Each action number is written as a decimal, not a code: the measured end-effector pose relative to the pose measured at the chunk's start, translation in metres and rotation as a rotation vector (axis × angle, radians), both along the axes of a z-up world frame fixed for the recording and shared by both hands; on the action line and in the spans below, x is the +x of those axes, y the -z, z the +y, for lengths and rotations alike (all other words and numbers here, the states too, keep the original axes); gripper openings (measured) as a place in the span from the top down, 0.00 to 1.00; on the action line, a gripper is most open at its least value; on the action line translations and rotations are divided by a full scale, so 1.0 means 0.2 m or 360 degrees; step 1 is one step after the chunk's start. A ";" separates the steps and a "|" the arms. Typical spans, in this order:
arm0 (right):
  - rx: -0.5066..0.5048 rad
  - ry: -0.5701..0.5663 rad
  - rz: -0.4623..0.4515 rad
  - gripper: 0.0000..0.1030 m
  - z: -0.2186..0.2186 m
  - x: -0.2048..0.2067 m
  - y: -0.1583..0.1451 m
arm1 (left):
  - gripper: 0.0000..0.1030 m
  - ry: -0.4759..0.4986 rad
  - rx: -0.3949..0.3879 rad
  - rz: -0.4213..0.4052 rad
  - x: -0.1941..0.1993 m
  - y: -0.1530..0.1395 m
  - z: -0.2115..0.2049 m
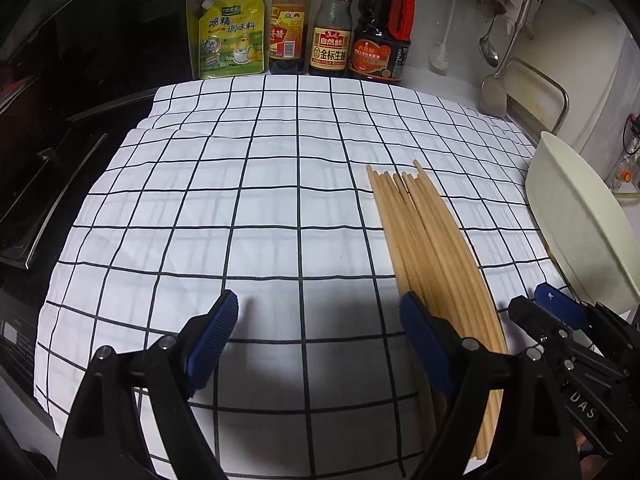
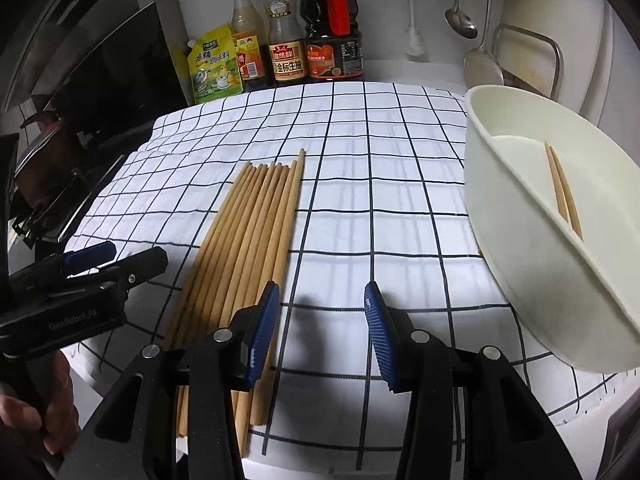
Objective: Organize utensils
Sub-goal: 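Close the right tool on one chopstick while the left tool grasps another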
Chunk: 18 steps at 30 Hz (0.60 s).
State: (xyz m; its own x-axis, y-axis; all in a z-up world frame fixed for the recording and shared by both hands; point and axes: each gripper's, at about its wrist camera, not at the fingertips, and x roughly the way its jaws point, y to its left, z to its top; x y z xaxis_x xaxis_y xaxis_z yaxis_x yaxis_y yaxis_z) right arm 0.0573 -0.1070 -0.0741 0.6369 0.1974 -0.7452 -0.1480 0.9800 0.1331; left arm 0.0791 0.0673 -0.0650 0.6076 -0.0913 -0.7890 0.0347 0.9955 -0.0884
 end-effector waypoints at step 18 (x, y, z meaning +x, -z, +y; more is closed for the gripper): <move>-0.0156 -0.0041 0.0048 0.59 0.09 0.03 0.03 | 0.21 0.0005 0.0000 0.0015 -0.02 0.01 -0.01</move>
State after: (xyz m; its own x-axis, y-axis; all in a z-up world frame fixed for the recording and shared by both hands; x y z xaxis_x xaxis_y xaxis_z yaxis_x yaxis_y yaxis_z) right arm 0.0634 -0.0887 -0.0807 0.6098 0.1386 -0.7804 -0.1706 0.9845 0.0415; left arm 0.0756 0.0649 -0.0670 0.5999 -0.0933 -0.7946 0.0372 0.9954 -0.0888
